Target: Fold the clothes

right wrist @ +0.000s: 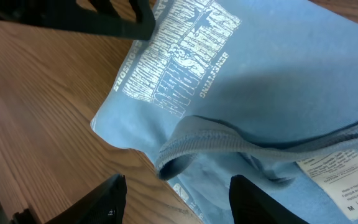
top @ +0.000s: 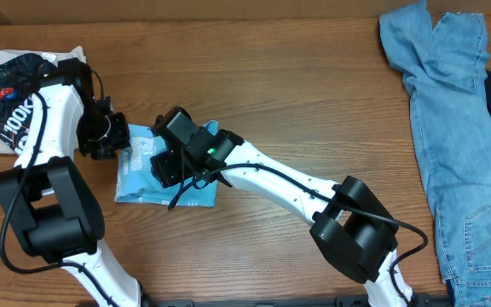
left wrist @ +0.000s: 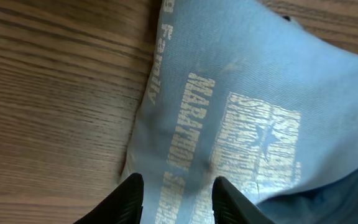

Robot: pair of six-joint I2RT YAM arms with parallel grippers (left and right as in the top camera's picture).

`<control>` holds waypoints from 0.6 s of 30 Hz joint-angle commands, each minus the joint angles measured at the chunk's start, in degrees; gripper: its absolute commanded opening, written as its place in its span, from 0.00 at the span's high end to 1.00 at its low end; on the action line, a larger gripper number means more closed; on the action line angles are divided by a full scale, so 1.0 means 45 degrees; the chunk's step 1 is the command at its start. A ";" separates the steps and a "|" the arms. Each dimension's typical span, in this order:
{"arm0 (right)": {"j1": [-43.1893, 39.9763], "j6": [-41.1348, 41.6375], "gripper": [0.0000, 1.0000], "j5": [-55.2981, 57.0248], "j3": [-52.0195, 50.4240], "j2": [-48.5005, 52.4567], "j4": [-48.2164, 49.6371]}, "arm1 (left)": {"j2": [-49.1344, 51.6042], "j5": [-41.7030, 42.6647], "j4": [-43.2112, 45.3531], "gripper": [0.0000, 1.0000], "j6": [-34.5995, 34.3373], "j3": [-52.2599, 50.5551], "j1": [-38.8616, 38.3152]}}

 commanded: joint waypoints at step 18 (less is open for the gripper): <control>0.0029 0.1219 0.63 0.0083 0.0063 0.0627 0.0262 | 0.0214 0.0102 0.0005 0.60 0.0194 -0.0097 0.0019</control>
